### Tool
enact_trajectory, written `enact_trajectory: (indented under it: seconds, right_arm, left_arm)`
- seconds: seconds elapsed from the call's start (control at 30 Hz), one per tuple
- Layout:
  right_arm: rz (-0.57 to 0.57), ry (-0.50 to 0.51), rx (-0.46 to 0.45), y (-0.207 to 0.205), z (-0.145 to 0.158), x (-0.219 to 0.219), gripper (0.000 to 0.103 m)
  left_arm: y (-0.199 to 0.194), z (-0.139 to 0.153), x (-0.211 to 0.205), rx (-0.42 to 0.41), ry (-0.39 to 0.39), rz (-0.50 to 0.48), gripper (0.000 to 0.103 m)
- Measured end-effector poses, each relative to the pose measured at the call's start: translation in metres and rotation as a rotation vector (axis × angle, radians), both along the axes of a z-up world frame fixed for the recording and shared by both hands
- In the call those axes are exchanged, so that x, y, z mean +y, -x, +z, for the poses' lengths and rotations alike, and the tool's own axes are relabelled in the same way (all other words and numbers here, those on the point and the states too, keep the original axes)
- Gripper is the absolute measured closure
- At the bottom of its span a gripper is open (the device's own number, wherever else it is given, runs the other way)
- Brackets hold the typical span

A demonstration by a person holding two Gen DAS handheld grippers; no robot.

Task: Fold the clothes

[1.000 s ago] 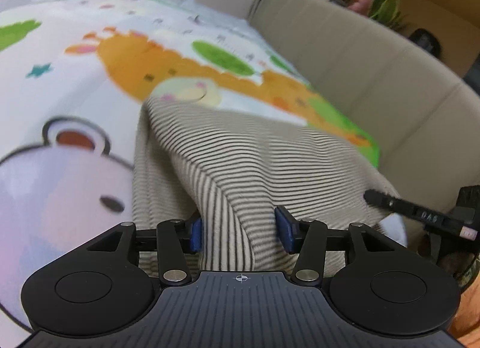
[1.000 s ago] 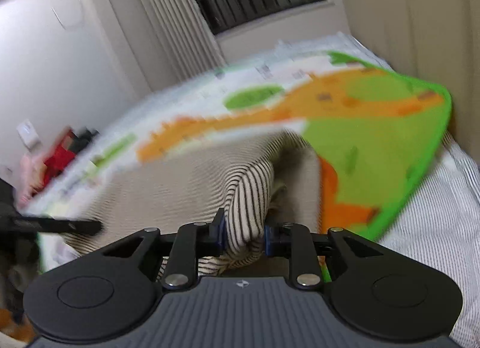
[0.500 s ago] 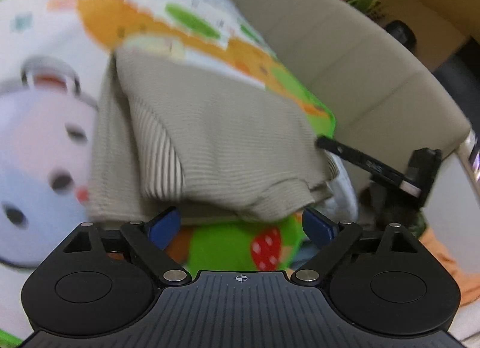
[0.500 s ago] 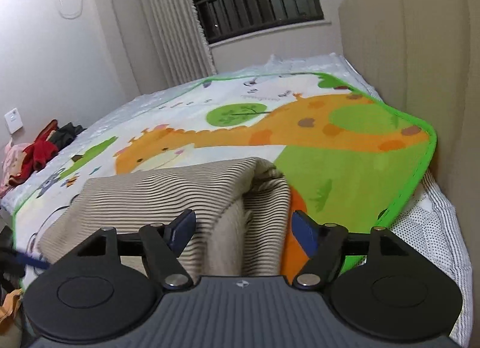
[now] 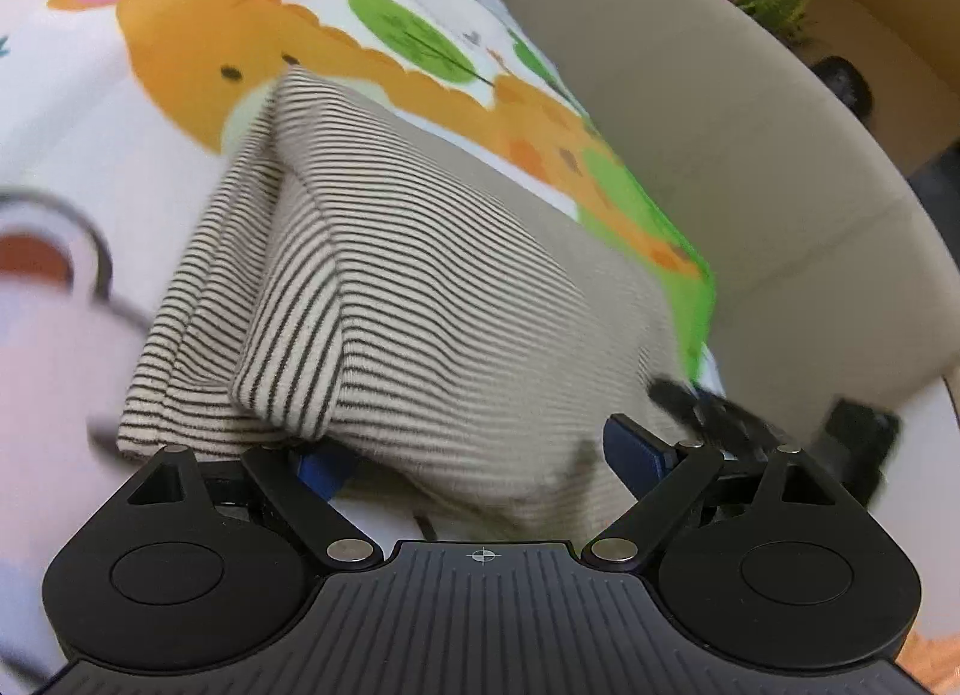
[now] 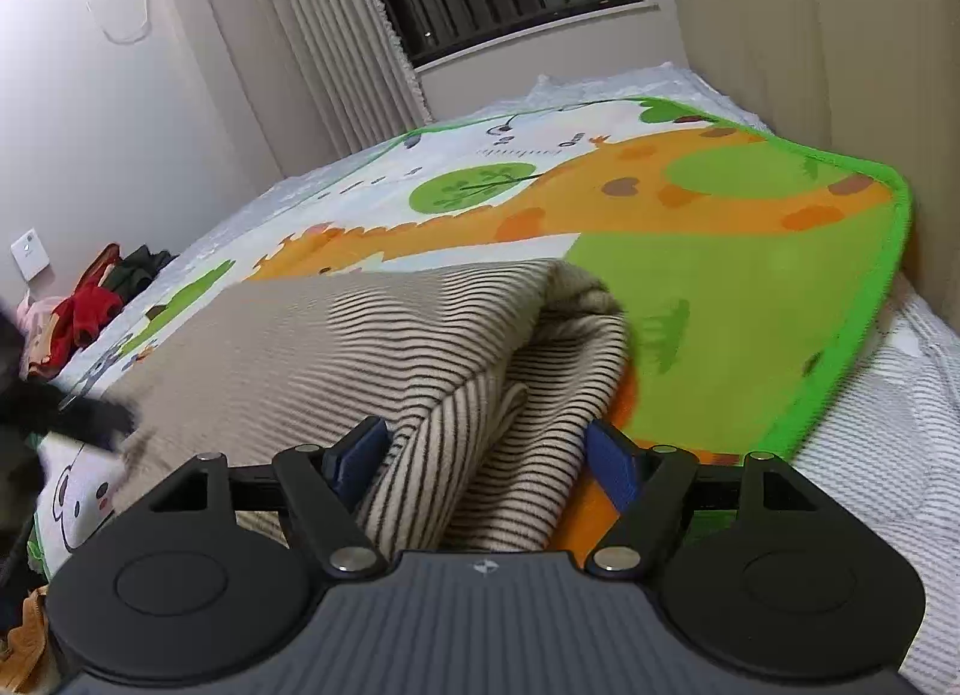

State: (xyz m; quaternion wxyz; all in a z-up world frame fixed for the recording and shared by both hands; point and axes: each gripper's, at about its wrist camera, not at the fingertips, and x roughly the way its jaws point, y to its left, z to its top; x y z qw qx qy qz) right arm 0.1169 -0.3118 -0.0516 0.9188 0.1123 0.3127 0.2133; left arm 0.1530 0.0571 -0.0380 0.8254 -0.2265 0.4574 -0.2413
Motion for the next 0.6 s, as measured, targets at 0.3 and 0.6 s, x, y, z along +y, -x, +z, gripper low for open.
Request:
enact_trajectory:
  seconds: [0.3, 0.6]
  right_arm:
    - [0.183, 0.055, 0.008, 0.015, 0.004, 0.083, 0.001]
    - [0.283, -0.004, -0.119, 0.026, 0.042, 0.084, 0.001]
  left_arm:
    - [-0.098, 0.002, 0.015, -0.108, -0.135, 0.105, 0.011]
    - [-0.108, 0.032, 0.041, -0.229, -0.231, 0.235, 0.007]
